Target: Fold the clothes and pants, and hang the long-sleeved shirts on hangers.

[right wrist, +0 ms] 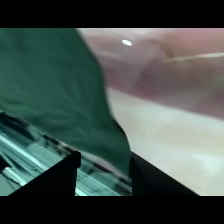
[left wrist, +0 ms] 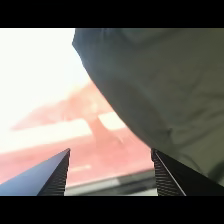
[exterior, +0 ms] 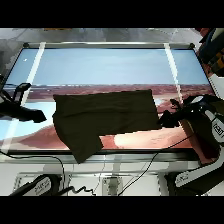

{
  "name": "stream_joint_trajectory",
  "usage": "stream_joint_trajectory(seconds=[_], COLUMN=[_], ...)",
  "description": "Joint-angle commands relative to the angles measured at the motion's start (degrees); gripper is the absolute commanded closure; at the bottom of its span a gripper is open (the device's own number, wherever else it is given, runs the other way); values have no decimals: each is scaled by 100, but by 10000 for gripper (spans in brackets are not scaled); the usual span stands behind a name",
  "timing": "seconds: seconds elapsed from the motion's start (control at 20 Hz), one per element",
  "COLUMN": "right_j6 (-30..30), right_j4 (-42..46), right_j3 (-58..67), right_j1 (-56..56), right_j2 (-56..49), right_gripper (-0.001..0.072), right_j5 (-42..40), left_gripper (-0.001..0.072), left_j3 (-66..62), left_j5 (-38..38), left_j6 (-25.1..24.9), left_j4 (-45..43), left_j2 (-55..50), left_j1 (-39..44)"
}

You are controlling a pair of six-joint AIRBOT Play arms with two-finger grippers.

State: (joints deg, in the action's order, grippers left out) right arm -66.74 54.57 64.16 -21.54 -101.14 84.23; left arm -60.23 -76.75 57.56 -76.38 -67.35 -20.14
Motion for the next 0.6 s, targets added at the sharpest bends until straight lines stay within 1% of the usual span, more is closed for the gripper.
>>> stream_joint_trajectory(seconds=[0.0, 0.05, 0.1, 0.2, 0.3, 0.55], right_j6=[684, 839, 1010, 1152, 1217, 1202], right_j4=[-859, -957, -1102, -1370, -1377, -1119], right_j3=[-520, -529, -529, -529, -529, -529], right_j1=[-9, -9, -9, -9, 26, 452], right_j2=[-7, -4, 26, 199, 542, 1523], right_gripper=[411, 585, 701, 702, 703, 702], right_j5=[-498, -474, -448, -540, -809, -1552], left_gripper=[163, 163, 163, 163, 164, 164], left_j3=[568, 787, 1032, 1475, 1871, 2697], left_j5=[-153, -153, -153, -149, -122, 278], left_j6=[13, 13, 11, 11, -66, -295], left_j4=[52, 57, 57, 68, 323, 1408], left_j2=[20, 20, 20, 20, 20, 15], left_j1=[-197, -243, -278, -289, -289, -269])
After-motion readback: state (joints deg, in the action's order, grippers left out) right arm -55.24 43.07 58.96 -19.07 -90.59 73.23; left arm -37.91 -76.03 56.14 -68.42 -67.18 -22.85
